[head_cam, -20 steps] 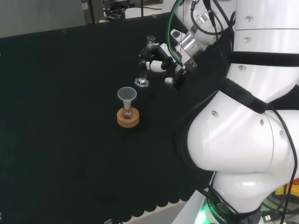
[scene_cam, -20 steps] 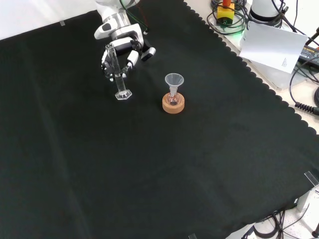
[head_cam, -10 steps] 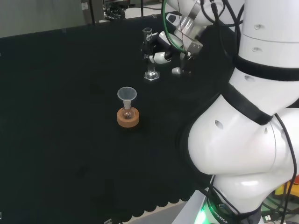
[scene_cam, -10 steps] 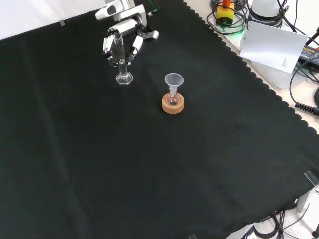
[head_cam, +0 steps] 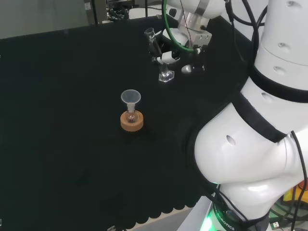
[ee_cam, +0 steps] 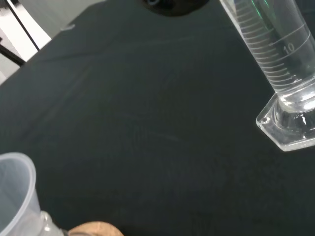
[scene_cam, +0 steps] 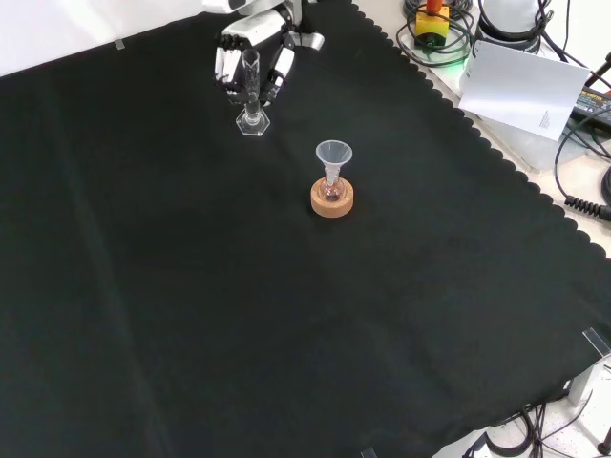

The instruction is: Pick up the graduated cylinder.

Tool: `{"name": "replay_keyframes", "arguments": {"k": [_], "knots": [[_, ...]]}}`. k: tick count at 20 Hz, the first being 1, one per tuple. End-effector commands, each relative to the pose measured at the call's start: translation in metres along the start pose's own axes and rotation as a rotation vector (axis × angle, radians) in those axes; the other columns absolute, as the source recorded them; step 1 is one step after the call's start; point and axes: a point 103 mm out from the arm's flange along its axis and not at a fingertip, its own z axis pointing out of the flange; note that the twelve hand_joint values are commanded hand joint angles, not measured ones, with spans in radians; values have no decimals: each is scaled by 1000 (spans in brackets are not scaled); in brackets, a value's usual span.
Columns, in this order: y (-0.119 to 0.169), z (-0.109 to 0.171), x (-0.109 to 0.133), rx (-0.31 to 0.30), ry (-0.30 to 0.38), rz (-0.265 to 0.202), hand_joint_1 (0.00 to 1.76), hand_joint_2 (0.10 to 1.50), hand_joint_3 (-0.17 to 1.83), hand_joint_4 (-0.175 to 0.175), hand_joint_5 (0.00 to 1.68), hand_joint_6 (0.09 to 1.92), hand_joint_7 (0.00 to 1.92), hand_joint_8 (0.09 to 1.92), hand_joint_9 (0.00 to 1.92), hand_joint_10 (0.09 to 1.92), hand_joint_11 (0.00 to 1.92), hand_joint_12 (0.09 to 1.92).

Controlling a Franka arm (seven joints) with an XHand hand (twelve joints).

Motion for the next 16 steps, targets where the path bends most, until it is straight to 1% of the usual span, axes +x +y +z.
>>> {"name": "replay_keyframes", "arguments": {"k": [1, 2, 7, 9, 13, 16], "knots": [[-48, -2, 25, 117, -176, 26, 1268, 1098, -2, -175, 998, 961, 1038, 944, 1394, 175, 988, 983], [-50, -1, 24, 129, -171, 23, 1268, 1098, -2, -175, 998, 961, 1038, 943, 1394, 173, 988, 983], [-63, 5, 21, 159, -203, 40, 1267, 1099, -1, -175, 997, 962, 1037, 945, 1386, 163, 994, 978], [-66, 6, 23, 161, -205, 45, 1267, 1100, 0, -175, 992, 969, 1032, 953, 1388, 151, 1016, 957], [-70, 5, 24, 171, -213, 39, 1266, 1101, 1, -175, 989, 974, 1029, 958, 1389, 142, 1037, 944], [-71, 4, 24, 197, -223, 32, 1266, 1101, 1, -175, 989, 974, 1029, 959, 1389, 140, 1039, 937]]}}
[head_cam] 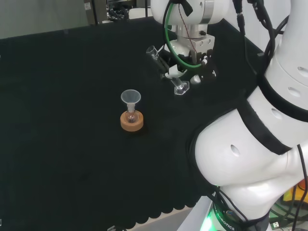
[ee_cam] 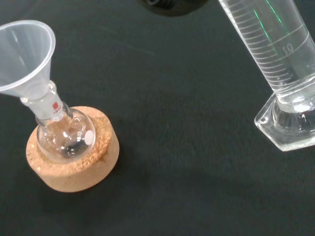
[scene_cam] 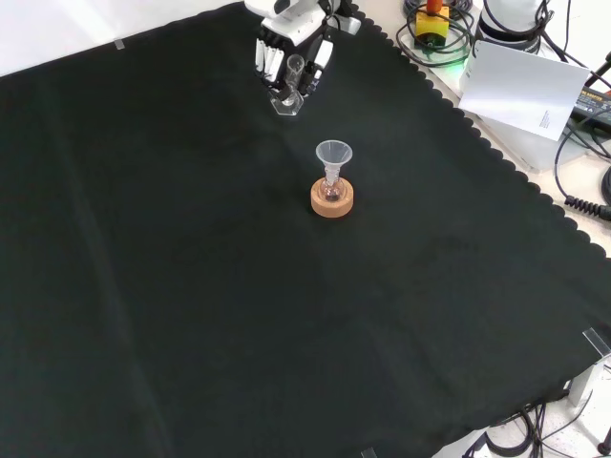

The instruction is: Pick up the graduated cylinder.

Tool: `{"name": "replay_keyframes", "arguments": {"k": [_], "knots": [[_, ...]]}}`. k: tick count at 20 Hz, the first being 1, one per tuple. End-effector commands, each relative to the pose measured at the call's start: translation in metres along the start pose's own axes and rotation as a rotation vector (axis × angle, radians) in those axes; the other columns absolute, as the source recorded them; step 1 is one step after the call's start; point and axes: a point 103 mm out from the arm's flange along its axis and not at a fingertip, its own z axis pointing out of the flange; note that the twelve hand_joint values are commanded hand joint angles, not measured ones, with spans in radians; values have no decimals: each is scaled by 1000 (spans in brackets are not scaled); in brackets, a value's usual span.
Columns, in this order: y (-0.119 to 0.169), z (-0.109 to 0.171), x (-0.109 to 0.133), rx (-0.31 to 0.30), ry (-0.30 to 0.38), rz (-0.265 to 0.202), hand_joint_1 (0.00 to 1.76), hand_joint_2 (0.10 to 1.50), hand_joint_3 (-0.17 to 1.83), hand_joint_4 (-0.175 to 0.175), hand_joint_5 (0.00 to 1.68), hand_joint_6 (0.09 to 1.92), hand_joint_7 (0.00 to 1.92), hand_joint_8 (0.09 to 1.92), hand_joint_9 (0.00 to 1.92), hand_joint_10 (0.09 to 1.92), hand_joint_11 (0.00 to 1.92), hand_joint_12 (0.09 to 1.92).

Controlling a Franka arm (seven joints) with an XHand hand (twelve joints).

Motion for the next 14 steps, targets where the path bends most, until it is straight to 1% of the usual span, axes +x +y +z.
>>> {"name": "replay_keyframes", "arguments": {"k": [1, 8, 11, 14], "knots": [[-5, 0, 2, 43, -26, -9, 1266, 1102, 1, -175, 989, 974, 1029, 959, 1390, 139, 1039, 935], [-6, 6, 3, 144, -96, -8, 1266, 1102, 0, -175, 988, 975, 1029, 959, 1392, 134, 1041, 923], [-7, 8, 5, 178, -135, -14, 1266, 1102, 0, -175, 988, 975, 1029, 959, 1393, 132, 1042, 919], [-9, 10, 7, 206, -155, -12, 1266, 1102, 0, -175, 988, 975, 1029, 959, 1394, 130, 1041, 915]]}}
